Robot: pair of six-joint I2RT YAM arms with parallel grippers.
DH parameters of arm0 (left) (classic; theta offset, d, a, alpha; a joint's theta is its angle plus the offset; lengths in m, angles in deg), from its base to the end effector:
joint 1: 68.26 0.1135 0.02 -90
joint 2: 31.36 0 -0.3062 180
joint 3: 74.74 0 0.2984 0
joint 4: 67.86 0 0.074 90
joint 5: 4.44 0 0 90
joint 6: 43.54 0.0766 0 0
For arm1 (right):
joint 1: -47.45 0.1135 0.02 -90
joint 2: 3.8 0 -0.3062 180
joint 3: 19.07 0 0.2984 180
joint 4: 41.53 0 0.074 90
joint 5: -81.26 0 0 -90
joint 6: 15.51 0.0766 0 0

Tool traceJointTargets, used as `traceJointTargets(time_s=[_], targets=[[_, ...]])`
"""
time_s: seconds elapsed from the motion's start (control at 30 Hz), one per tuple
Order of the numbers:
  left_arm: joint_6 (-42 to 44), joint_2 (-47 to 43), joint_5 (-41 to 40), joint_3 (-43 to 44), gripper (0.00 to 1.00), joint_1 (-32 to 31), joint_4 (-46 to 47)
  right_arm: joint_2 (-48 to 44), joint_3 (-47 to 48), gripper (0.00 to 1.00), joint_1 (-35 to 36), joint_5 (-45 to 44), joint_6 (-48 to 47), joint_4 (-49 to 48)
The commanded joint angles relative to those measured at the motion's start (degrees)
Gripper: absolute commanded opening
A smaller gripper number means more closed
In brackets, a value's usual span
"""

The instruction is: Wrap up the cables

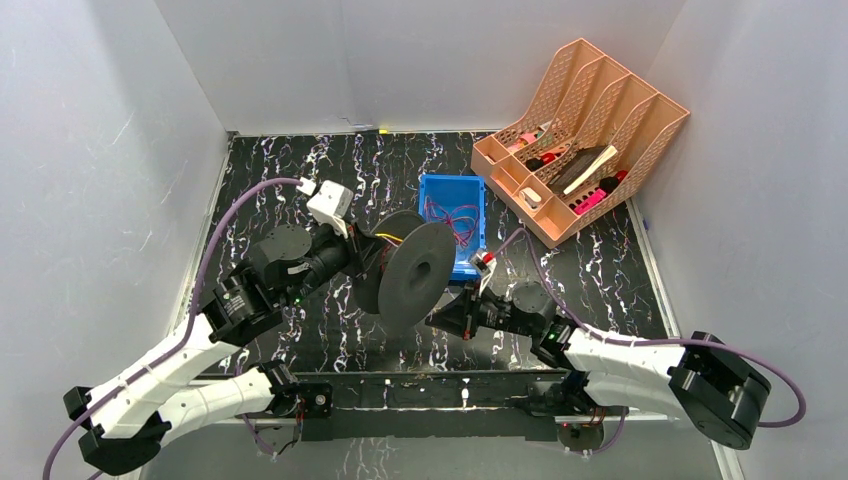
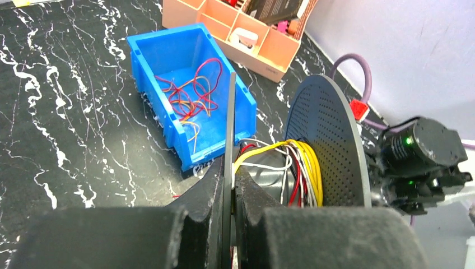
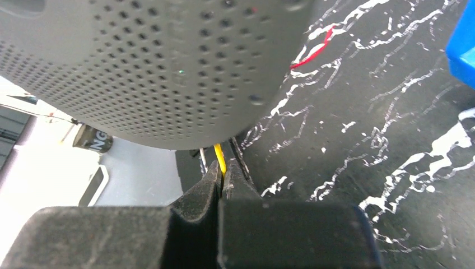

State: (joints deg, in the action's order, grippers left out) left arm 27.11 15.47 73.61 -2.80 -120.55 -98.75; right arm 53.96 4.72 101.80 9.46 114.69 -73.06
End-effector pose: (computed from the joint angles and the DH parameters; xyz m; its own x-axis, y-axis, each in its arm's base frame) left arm 0.1526 -0.1714 0.4484 -0.2728 -0.1771 -0.9456 0.5910 0.7448 -0.3100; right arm 0.1267 0.2177 0.1995 -0.6346 0.1673 -0.7545 -0.7125 0.2515 0.6550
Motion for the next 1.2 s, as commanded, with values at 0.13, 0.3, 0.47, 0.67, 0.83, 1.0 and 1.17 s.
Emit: traceJointTargets(time_s=[0.13, 0.3, 0.47, 0.67, 0.83, 1.0, 1.17], targets=[[-4.84, -0.28, -4.72, -1.28, 0.00, 0.08, 16.83, -0.83, -1.46, 0.00, 3.84, -4.80, 5.54, -12.67], [-6.54, -0.07, -5.75, -3.06, 0.00, 0.03, 19.02, 0.69, -0.76, 0.00, 5.20, -7.19, 8.05, -18.53], [-9.51, -0.36, -9.40, -4.88, 0.00, 0.08, 17.94, 2.39, 1.54, 0.00, 6.99, -10.77, 8.26, -20.66], [-13.56, -0.63, -15.49, -5.89, 0.00, 0.07, 12.33, 6.61, 5.77, 0.00, 8.17, -14.46, 8.21, -21.22], [-13.68, -0.84, -20.36, -7.28, 0.00, 0.04, 10.08, 13.17, 11.32, 0.00, 8.96, -17.26, 10.08, -22.61], [-13.18, -0.80, -26.37, -7.31, 0.00, 0.09, 6.63, 20.72, 15.98, 0.00, 9.27, -20.34, 13.11, -25.06], [-10.57, -1.60, -33.49, -8.43, 0.00, 0.09, 4.07, 28.51, 21.75, 0.00, 9.29, -21.37, 14.99, -26.19]])
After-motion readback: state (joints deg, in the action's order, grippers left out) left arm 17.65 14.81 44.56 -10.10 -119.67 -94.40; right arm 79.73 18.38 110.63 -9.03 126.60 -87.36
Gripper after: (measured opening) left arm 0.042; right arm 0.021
